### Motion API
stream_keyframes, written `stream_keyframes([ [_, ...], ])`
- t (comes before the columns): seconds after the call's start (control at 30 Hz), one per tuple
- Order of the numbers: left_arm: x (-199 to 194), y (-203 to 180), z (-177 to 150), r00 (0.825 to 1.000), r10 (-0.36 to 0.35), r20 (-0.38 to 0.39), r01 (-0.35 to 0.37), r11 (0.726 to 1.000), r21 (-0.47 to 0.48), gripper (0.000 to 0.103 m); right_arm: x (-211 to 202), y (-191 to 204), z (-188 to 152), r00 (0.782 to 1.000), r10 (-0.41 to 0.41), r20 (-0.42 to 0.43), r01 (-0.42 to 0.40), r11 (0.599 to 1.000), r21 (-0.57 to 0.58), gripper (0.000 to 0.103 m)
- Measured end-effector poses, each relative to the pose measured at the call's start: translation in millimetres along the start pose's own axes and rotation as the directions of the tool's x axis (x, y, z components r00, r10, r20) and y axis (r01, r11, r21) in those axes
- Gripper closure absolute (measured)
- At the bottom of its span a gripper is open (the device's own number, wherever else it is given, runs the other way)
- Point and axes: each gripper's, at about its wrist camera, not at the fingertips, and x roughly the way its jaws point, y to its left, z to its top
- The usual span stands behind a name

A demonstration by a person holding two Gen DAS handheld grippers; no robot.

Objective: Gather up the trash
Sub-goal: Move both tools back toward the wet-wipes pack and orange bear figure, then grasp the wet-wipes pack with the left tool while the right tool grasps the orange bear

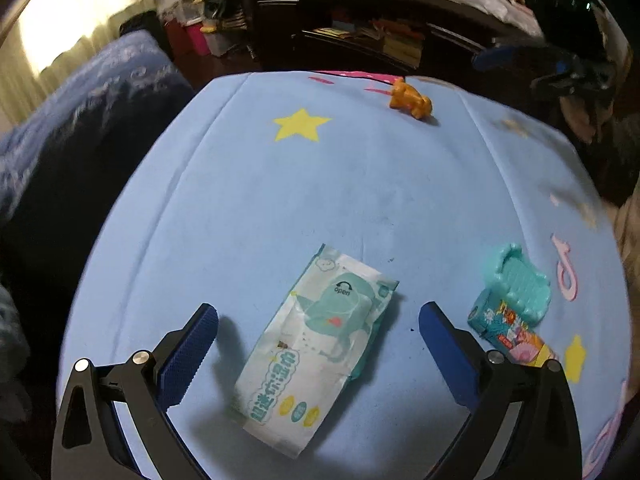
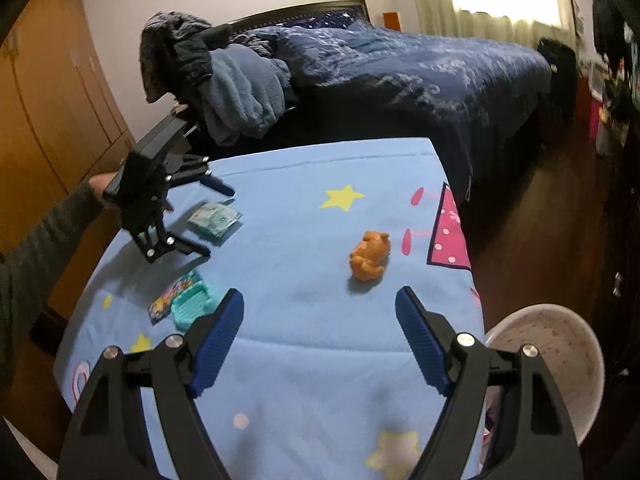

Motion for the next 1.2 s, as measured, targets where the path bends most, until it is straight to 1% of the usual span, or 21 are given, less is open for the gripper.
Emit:
stream_keyframes([
  [0.1,-3,-3,-5,1.0,0.004,0.029,-0.003,1.0,-0.025,0.008,11,-3,5,0.998,-0.06,-0.005,0.06,0.998,-0.016,0.024],
  [0.13,-5,-4,-5,0.999,0.007,0.037,-0.006,1.0,-0.03,0.01,15,-2,7,0.997,-0.073,-0.006,0.073,0.997,-0.029,0.024],
  [0.2,-8,-5,-9,0.998,0.018,0.053,-0.015,0.999,-0.043,0.013,24,0,10,0.996,-0.092,-0.014,0.092,0.995,-0.049,0.024],
  [0.33,-10,-7,-12,0.998,0.039,0.058,-0.034,0.997,-0.076,0.014,49,0,15,0.99,-0.129,-0.059,0.126,0.991,-0.051,0.024],
  [0.43,-10,-9,-11,0.996,0.06,0.058,-0.054,0.993,-0.104,0.014,62,-2,18,0.99,-0.117,-0.077,0.114,0.993,-0.043,0.026],
  [0.47,-10,-10,-12,0.996,0.07,0.061,-0.063,0.991,-0.116,0.014,67,-3,19,0.989,-0.122,-0.085,0.119,0.992,-0.04,0.027],
  [0.5,-10,-9,-11,0.995,0.075,0.063,-0.067,0.99,-0.121,0.014,72,-4,20,0.988,-0.126,-0.092,0.123,0.992,-0.036,0.032],
  [0.53,-10,-9,-12,0.995,0.081,0.065,-0.072,0.989,-0.129,0.015,78,-6,21,0.987,-0.124,-0.106,0.121,0.992,-0.027,0.034],
  [0.6,-11,-10,-12,0.993,0.092,0.069,-0.082,0.987,-0.142,0.016,86,-9,24,0.986,-0.111,-0.124,0.11,0.994,-0.012,0.035],
  [0.77,-12,-11,-14,0.99,0.118,0.074,-0.104,0.979,-0.174,0.016,100,-10,33,0.981,-0.147,-0.13,0.147,0.989,-0.011,0.036],
  [0.8,-12,-12,-15,0.989,0.124,0.078,-0.109,0.977,-0.181,0.016,101,-9,33,0.979,-0.156,-0.13,0.156,0.988,-0.011,0.041],
  [0.83,-13,-13,-16,0.988,0.128,0.081,-0.111,0.977,-0.183,0.019,102,-9,33,0.976,-0.175,-0.128,0.174,0.985,-0.02,0.053],
  [0.87,-13,-14,-16,0.988,0.129,0.085,-0.111,0.976,-0.185,0.021,103,-9,34,0.971,-0.203,-0.125,0.201,0.979,-0.03,0.059],
  [0.9,-15,-16,-16,0.987,0.133,0.09,-0.115,0.975,-0.189,0.029,103,-10,33,0.968,-0.218,-0.123,0.215,0.976,-0.036,0.073],
  [0.93,-16,-17,-17,0.986,0.141,0.094,-0.12,0.974,-0.194,0.041,103,-10,33,0.967,-0.223,-0.124,0.219,0.975,-0.044,0.078],
  [1.0,-18,-20,-16,0.982,0.162,0.098,-0.139,0.967,-0.211,0.054,103,-11,33,0.968,-0.216,-0.126,0.212,0.976,-0.049,0.078],
  [1.1,-19,-25,-16,0.977,0.193,0.093,-0.167,0.957,-0.236,0.057,101,-12,30,0.972,-0.205,-0.115,0.201,0.978,-0.049,0.078],
  [1.2,-19,-25,-18,0.974,0.204,0.099,-0.172,0.948,-0.267,0.059,96,-15,26,0.983,-0.15,-0.104,0.15,0.989,-0.008,0.078],
])
